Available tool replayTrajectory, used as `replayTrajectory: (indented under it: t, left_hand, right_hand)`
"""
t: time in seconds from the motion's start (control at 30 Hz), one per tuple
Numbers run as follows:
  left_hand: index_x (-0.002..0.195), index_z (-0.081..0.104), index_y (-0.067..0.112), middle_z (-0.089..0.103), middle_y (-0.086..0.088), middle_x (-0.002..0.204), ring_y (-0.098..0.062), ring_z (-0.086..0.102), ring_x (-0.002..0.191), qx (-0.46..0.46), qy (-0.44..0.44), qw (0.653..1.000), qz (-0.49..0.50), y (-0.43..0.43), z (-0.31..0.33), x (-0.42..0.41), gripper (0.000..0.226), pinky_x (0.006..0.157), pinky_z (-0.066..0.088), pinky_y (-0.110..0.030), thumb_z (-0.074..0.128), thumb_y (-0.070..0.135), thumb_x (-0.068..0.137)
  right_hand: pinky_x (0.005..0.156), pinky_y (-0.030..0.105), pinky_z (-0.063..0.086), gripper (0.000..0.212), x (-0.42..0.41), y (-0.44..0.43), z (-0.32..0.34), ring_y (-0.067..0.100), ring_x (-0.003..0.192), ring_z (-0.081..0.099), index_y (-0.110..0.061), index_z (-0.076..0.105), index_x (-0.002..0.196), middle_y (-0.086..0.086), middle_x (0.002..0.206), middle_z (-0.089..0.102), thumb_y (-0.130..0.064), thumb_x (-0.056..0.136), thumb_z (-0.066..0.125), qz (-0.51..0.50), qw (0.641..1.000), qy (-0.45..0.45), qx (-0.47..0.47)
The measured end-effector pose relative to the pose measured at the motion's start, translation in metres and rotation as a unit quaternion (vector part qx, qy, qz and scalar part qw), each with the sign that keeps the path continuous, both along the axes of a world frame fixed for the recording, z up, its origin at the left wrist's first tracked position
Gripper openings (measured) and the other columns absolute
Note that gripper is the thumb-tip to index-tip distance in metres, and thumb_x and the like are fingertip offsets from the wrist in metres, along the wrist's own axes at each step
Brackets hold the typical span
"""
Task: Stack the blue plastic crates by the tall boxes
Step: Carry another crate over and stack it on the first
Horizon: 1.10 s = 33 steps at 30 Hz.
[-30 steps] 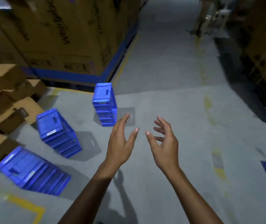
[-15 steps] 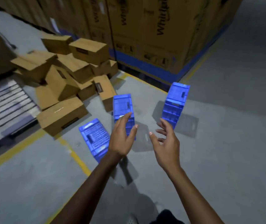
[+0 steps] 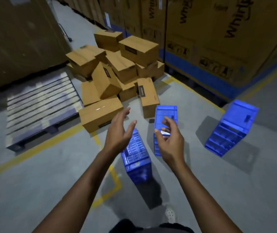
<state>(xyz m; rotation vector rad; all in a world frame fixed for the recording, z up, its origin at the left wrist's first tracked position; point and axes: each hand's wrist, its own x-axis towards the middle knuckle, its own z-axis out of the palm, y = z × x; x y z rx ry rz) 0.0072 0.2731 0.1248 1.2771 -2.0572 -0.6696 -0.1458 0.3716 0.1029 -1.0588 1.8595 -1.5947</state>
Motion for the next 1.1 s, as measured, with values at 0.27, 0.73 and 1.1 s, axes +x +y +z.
replayTrajectory:
  t: [0.27,0.73,1.1]
  left_hand:
    - [0.141,0.043,0.02,0.053,0.001,0.137,-0.011,0.051,0.121,-0.016,0.005,0.998,-0.061,-0.063,-0.022,0.018,0.051,0.097,0.047,-0.04,0.054,0.039,0.095]
    - [0.14,0.044,0.016,0.052,0.001,0.139,-0.015,0.049,0.127,-0.003,0.024,0.942,-0.335,-0.192,-0.066,0.082,0.05,0.103,0.043,-0.036,0.054,0.036,0.095]
    - [0.141,0.042,0.017,0.052,-0.004,0.137,-0.021,0.048,0.125,-0.027,-0.043,0.911,-0.409,-0.218,-0.097,0.145,0.049,0.101,0.043,-0.038,0.053,0.033,0.095]
  right_hand:
    - [0.084,0.029,0.053,0.044,0.025,-0.059,-0.01,0.008,0.107,0.058,-0.024,0.053,0.132,-0.007,0.128,0.058,-0.022,0.09,0.067,-0.034,0.999,0.023,0.03]
    - [0.081,0.046,0.055,0.048,0.16,-0.113,-0.046,0.01,0.097,0.063,-0.024,0.053,0.129,-0.009,0.117,0.062,-0.034,0.082,0.061,-0.28,0.956,0.046,0.076]
    - [0.087,0.043,0.052,0.054,0.229,-0.124,-0.094,0.027,0.115,0.058,-0.015,0.046,0.138,0.005,0.132,0.056,-0.028,0.087,0.059,-0.253,0.933,0.152,0.208]
